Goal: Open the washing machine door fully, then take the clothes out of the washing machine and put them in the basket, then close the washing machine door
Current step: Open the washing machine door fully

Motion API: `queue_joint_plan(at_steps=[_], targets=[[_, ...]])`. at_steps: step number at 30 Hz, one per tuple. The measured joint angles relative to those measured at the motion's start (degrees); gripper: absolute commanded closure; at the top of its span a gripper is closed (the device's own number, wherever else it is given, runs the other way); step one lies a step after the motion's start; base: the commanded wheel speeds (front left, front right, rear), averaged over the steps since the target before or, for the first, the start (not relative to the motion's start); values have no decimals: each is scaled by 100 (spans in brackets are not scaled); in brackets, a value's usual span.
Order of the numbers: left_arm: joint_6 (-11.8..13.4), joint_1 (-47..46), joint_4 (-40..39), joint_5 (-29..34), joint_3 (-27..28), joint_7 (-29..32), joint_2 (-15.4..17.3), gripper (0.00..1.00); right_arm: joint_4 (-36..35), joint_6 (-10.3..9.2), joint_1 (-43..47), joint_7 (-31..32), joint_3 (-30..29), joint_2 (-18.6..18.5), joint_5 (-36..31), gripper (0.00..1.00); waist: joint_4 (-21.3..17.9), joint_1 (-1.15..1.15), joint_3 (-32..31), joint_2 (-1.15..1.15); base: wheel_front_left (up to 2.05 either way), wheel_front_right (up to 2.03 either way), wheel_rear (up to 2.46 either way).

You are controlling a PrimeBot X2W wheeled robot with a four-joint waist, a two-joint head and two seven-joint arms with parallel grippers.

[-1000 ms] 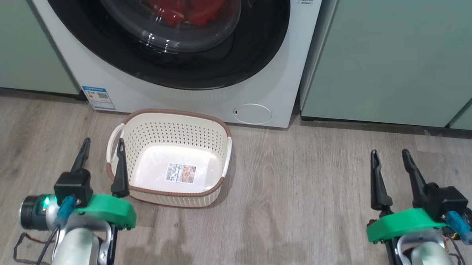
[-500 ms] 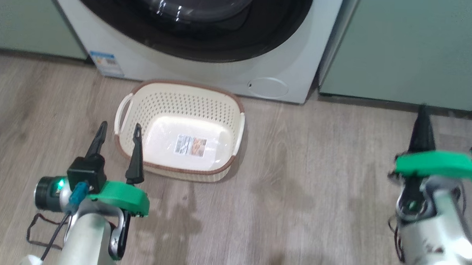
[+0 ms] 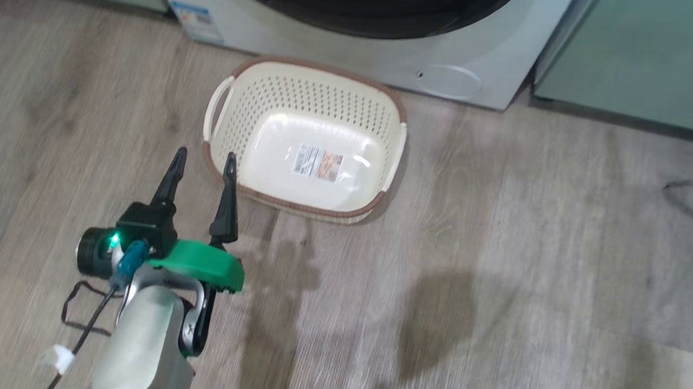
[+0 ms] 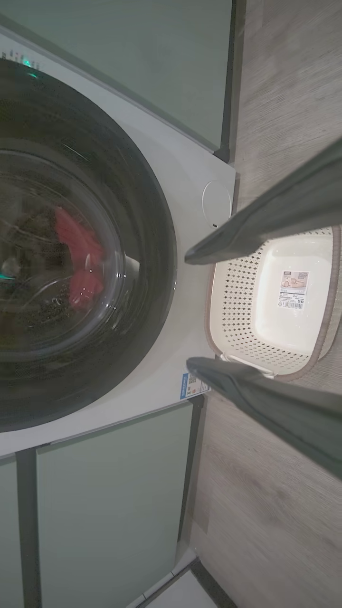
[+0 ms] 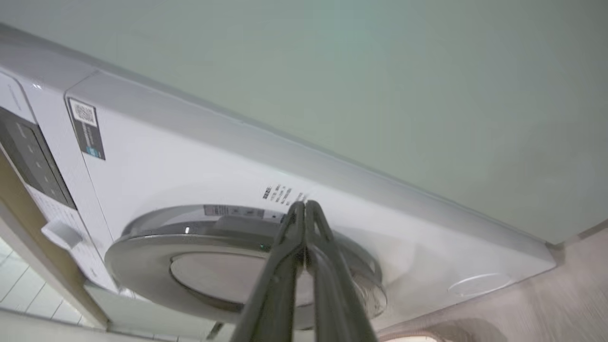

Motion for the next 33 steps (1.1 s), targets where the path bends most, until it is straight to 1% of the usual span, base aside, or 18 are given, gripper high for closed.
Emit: queue_joint_plan(at_steps=[2,4,9,11,18,22,30,33], targets=[[18,-51,-7,-69,-36,0,0,0,22,0,-303,441,127,-245,57,100,73,0,136,0,0,0,0],[51,-94,-9,-116,-96,0,-1,0,68,0,-602,800,215,-393,115,100,142,0,266,0,0,0,0],[100,-191,-16,-234,-203,0,-8,0,188,0,-1211,1671,595,-594,165,100,284,0,540,0,0,0,0],[127,-254,-18,-257,-275,0,-9,0,260,0,-1420,1893,737,-680,119,100,335,0,635,0,0,0,0],[199,-513,-76,-318,-444,0,-21,0,471,0,-2262,2401,979,-814,107,100,481,0,922,0,0,0,0],[238,-602,-103,-359,-514,0,-32,0,558,0,-2572,2619,1102,-850,67,100,557,0,1093,0,0,0,0],[254,-769,-133,-452,-637,0,-42,0,698,0,-3052,2775,1190,-851,92,100,697,0,1391,0,0,0,0],[296,-832,-141,-467,-695,0,-49,0,733,0,-3167,2757,1235,-850,59,100,749,0,1459,0,0,0,0]])
